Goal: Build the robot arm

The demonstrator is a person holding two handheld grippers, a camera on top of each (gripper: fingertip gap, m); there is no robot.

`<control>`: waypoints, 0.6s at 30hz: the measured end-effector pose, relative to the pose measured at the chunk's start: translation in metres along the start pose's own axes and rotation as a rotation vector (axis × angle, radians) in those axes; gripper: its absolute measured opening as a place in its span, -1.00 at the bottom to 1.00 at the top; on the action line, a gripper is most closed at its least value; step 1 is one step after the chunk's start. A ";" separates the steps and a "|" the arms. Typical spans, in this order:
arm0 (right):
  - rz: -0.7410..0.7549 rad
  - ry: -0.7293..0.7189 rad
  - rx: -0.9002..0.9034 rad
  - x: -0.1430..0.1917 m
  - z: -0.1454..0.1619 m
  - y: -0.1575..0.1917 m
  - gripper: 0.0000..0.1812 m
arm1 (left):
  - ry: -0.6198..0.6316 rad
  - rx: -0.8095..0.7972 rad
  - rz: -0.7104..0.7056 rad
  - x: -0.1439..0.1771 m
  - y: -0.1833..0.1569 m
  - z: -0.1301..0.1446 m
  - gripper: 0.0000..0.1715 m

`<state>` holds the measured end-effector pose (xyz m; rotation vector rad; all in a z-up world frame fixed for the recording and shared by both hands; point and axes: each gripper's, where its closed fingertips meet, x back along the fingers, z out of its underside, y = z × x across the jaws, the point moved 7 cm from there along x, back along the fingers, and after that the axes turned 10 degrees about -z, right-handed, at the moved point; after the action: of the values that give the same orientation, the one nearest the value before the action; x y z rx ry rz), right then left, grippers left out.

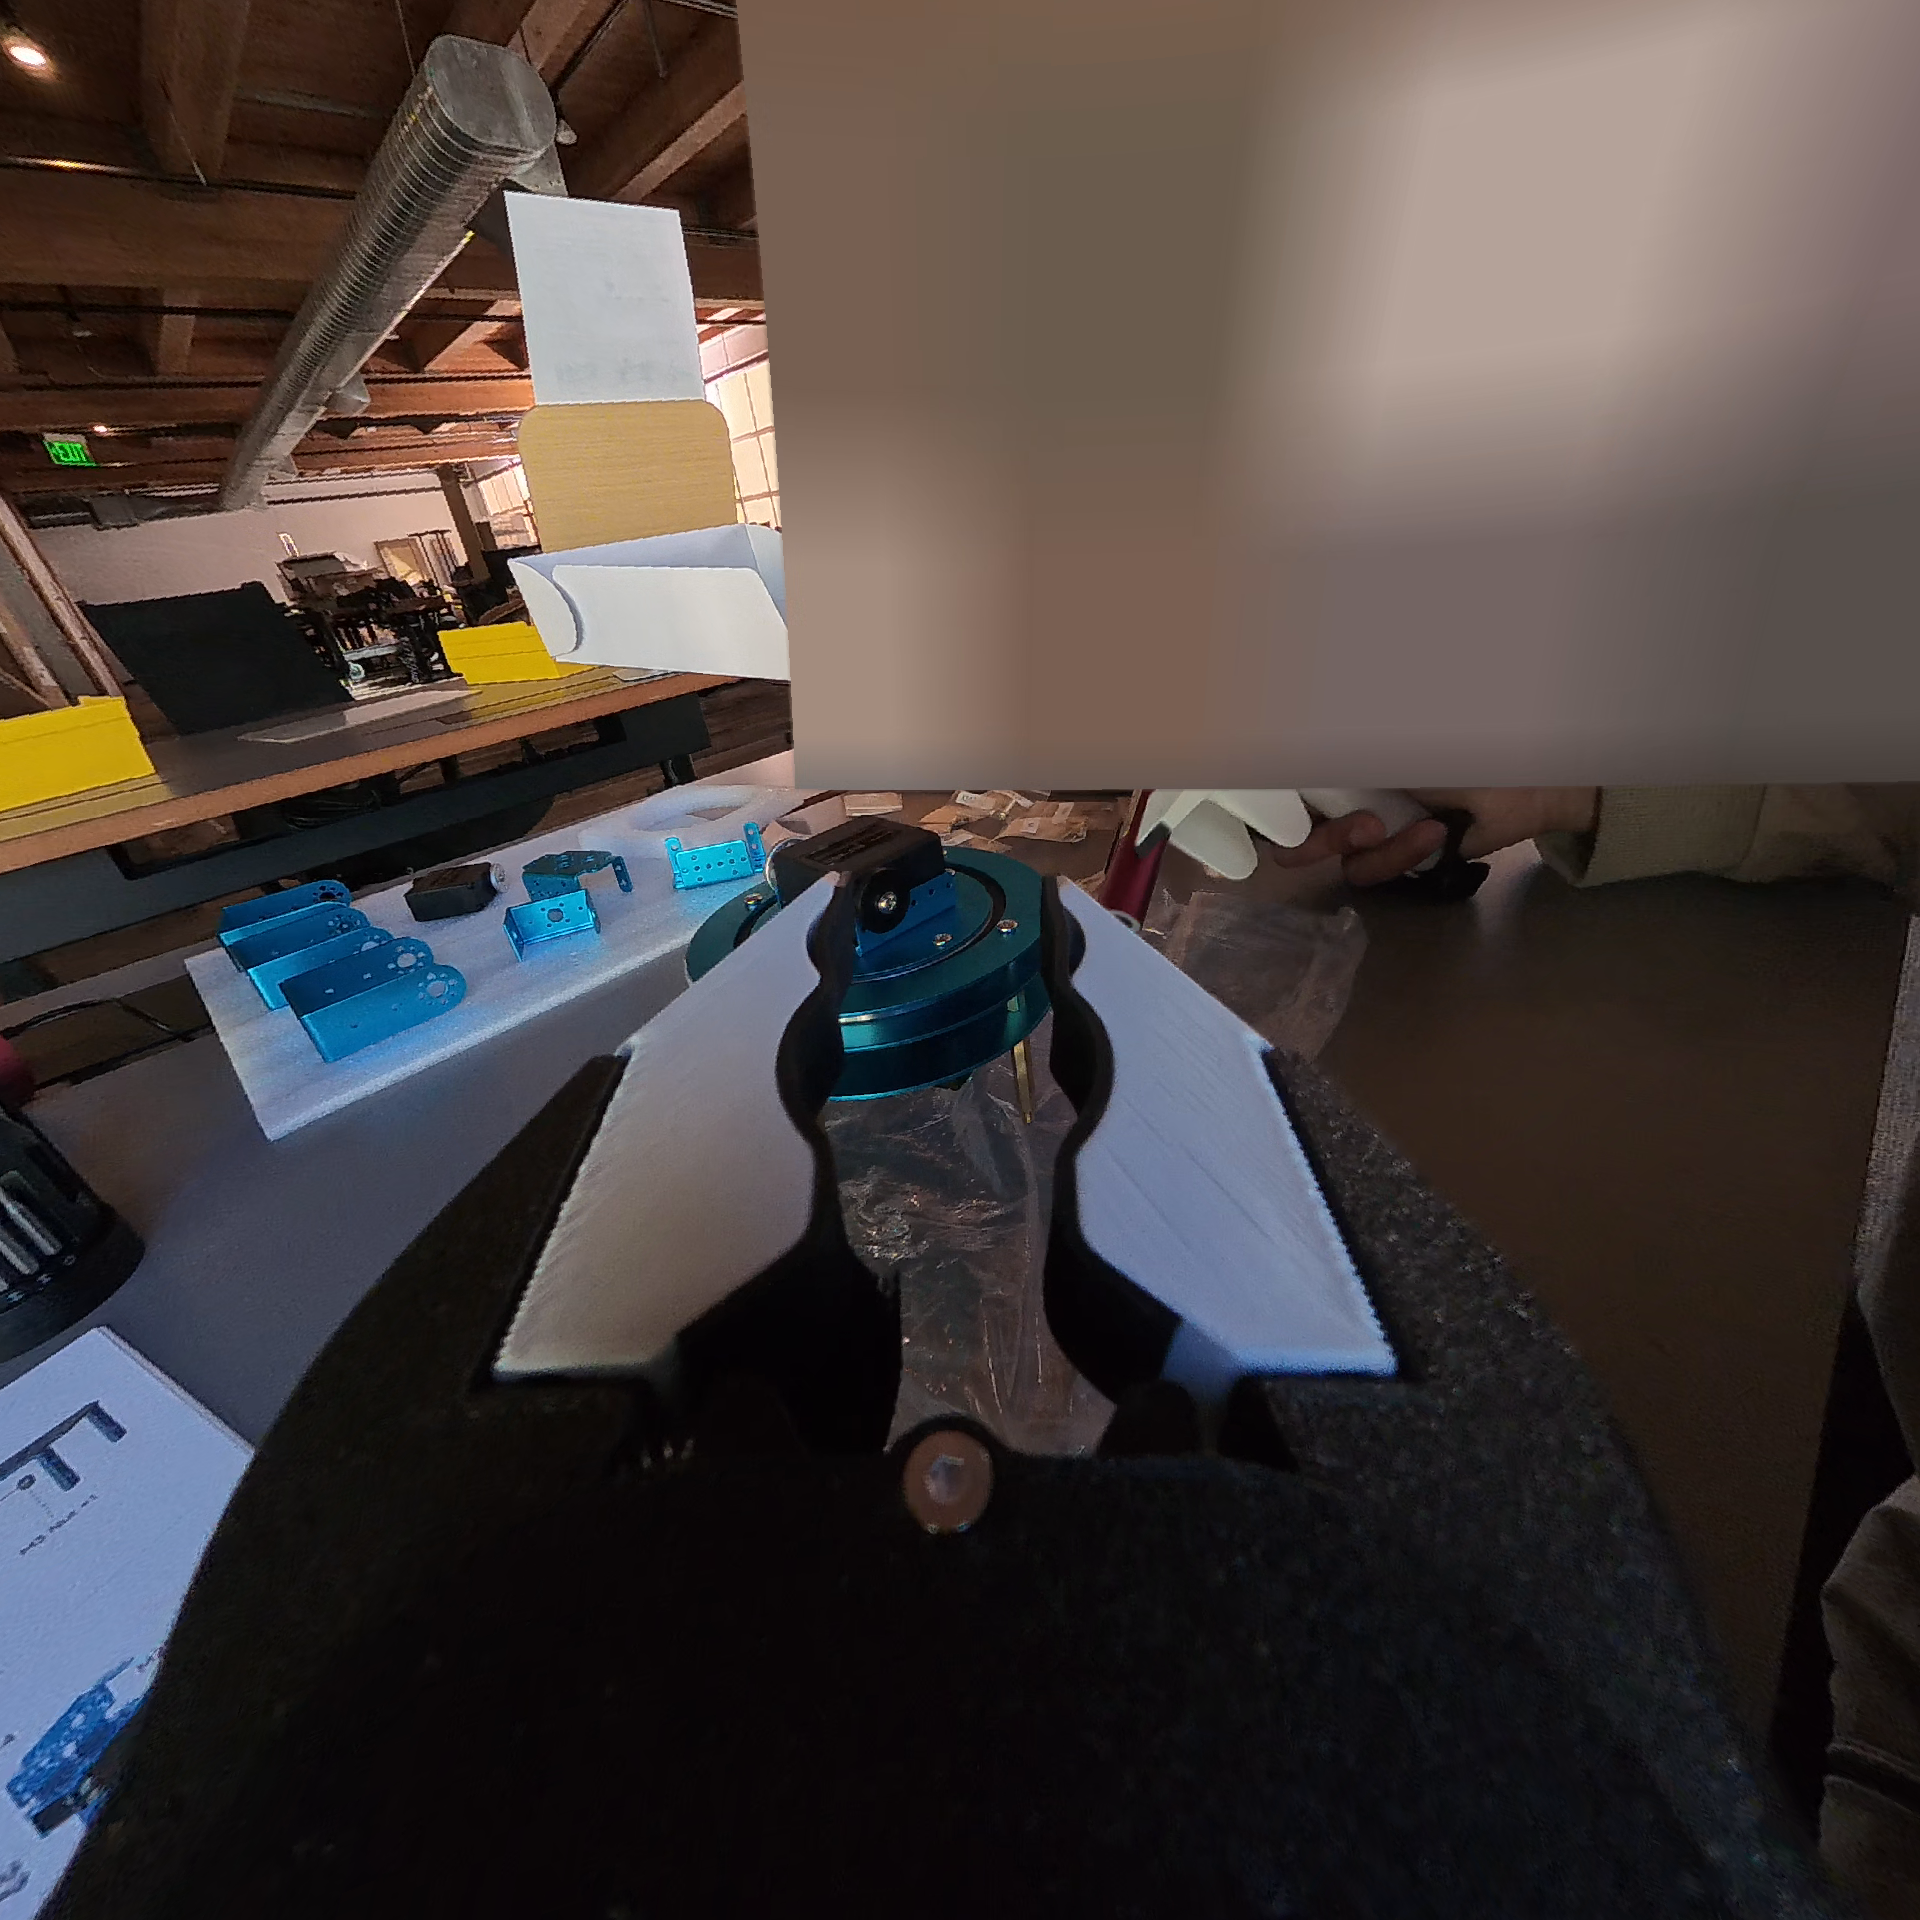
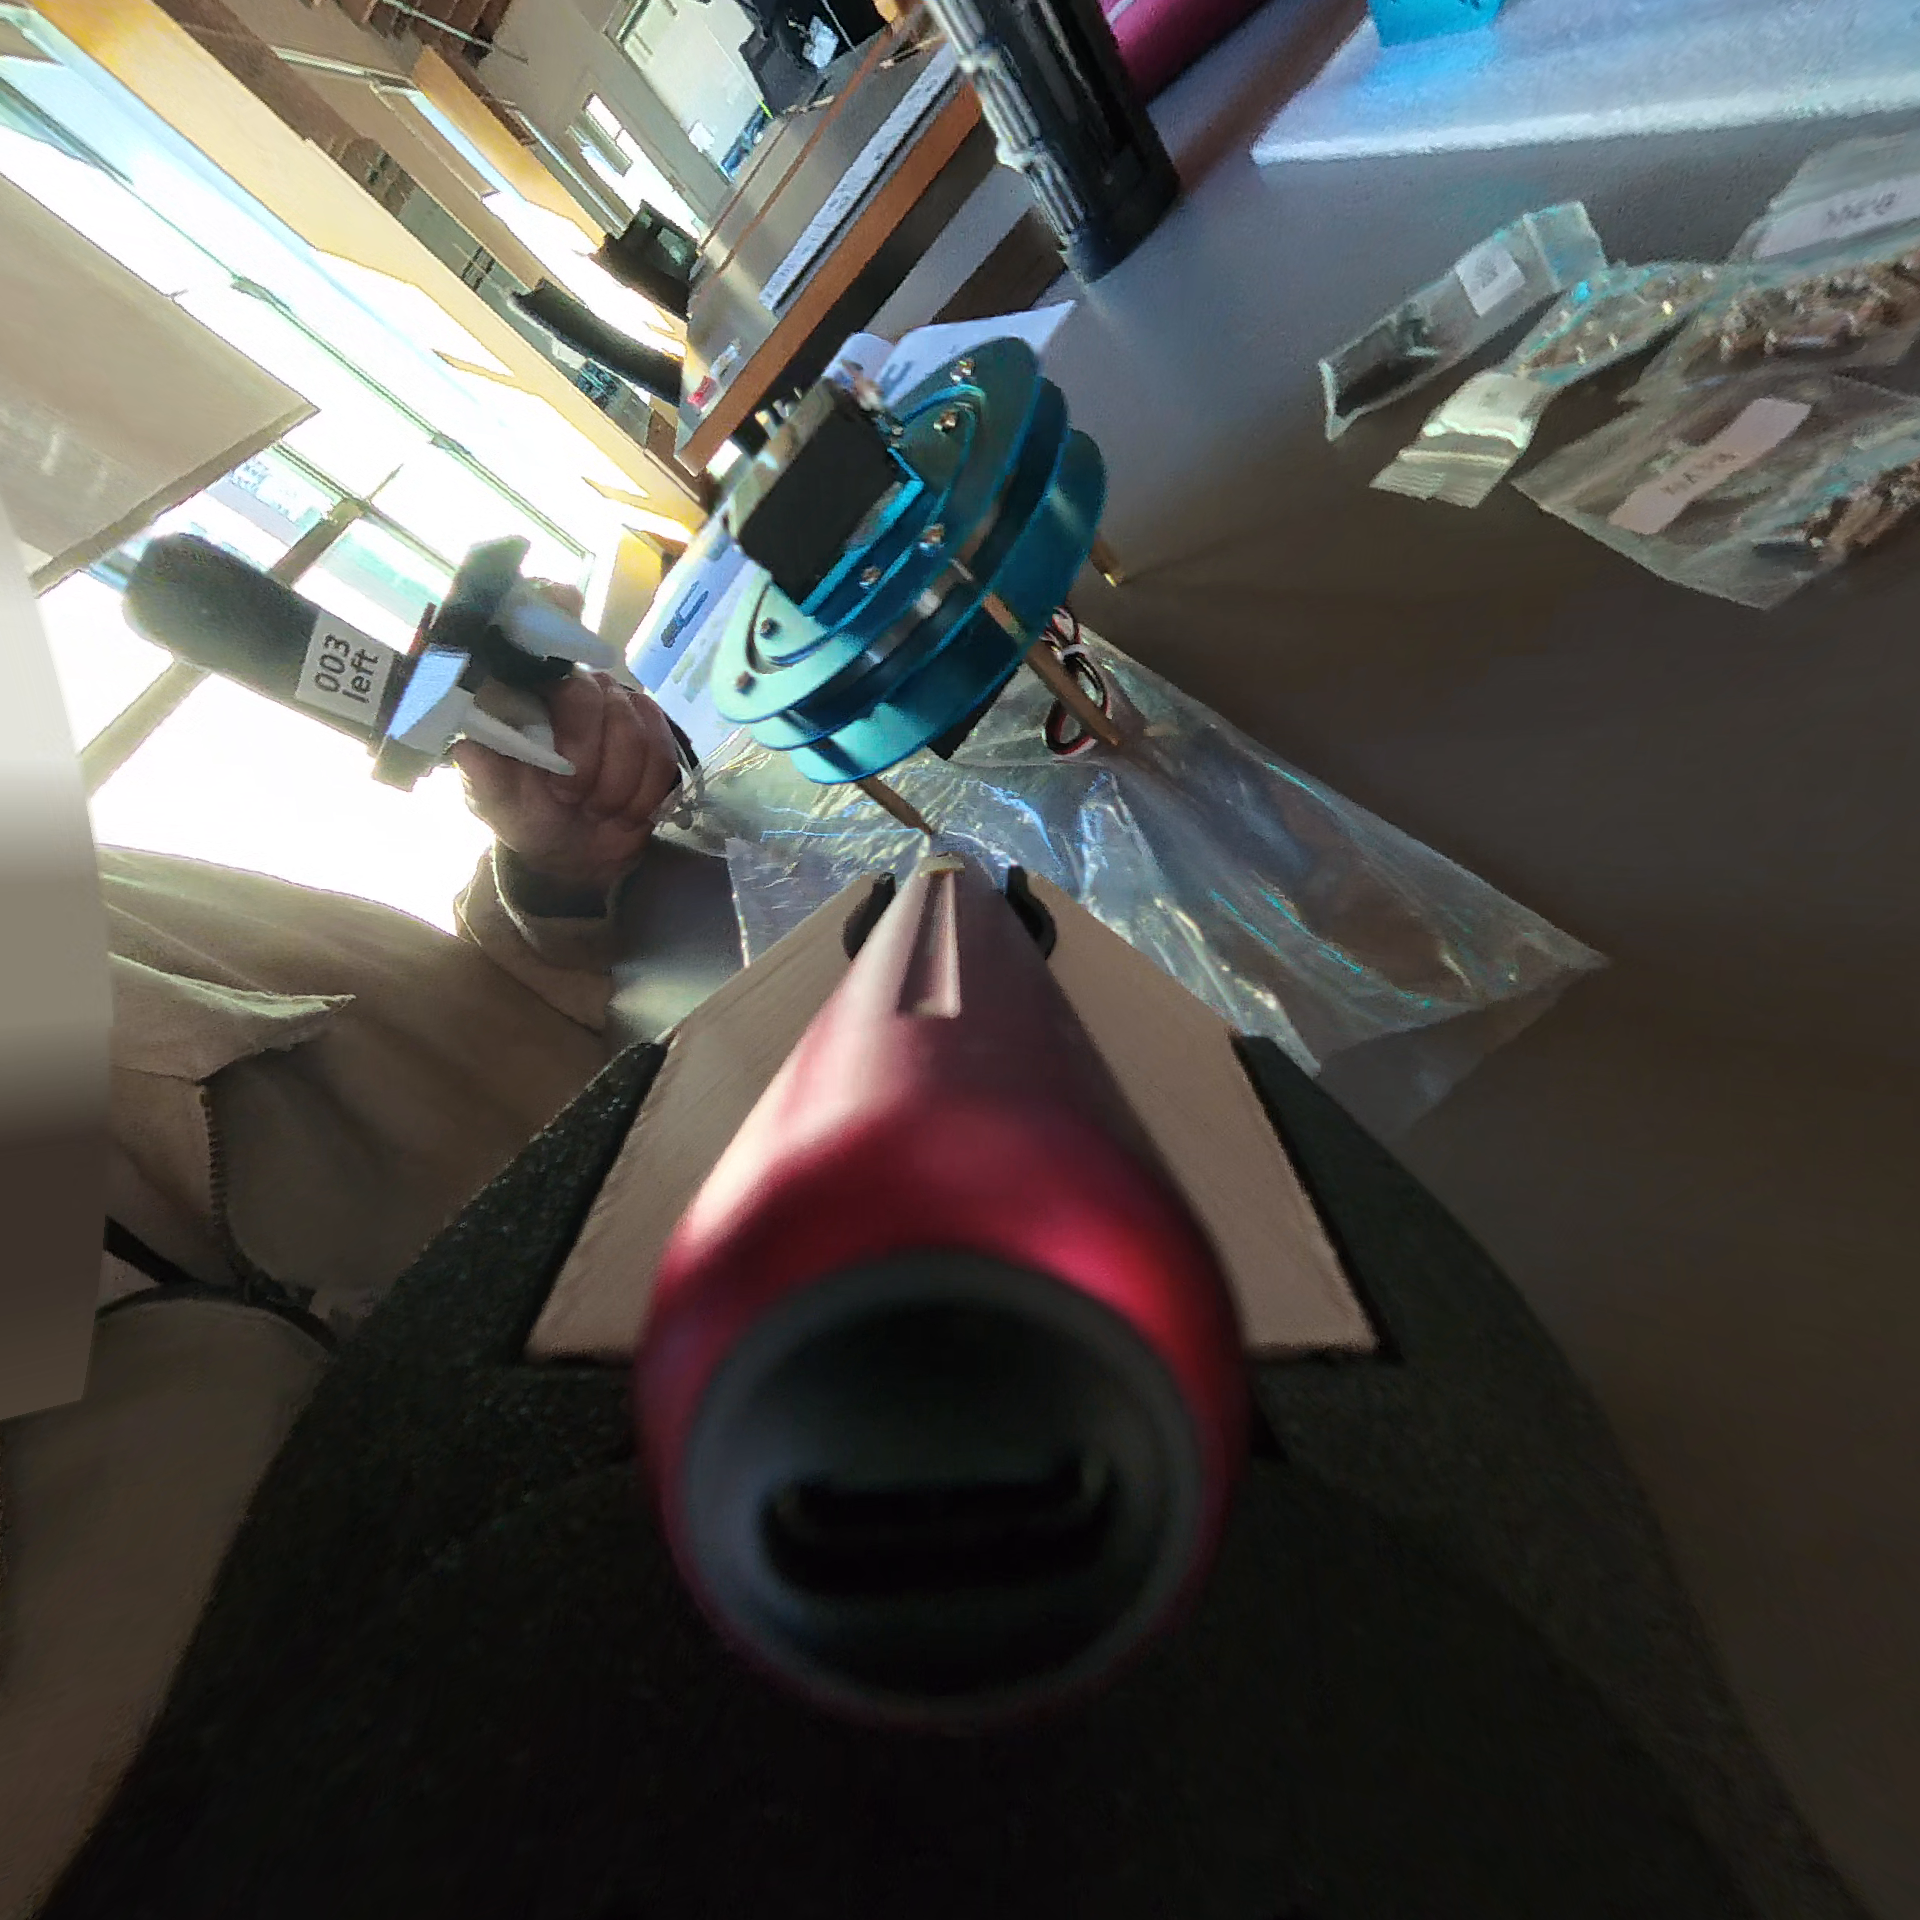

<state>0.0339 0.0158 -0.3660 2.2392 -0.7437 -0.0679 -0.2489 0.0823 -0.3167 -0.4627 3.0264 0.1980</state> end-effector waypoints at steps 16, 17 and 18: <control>-0.246 -0.177 0.487 -0.024 -0.016 0.131 -0.49 | 0.009 0.033 0.075 -0.025 -0.061 -0.004 -0.61; -0.264 -0.180 0.489 -0.026 -0.015 0.134 -0.34 | 0.001 0.018 0.066 -0.024 -0.061 -0.005 -0.65; -0.267 -0.181 0.491 -0.028 -0.014 0.135 -0.19 | -0.009 0.010 0.063 -0.023 -0.061 -0.006 -0.69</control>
<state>-0.0517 -0.0333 -0.2682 2.8238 -0.5941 -0.2428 -0.2084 0.0302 -0.3160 -0.3650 3.0338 0.1884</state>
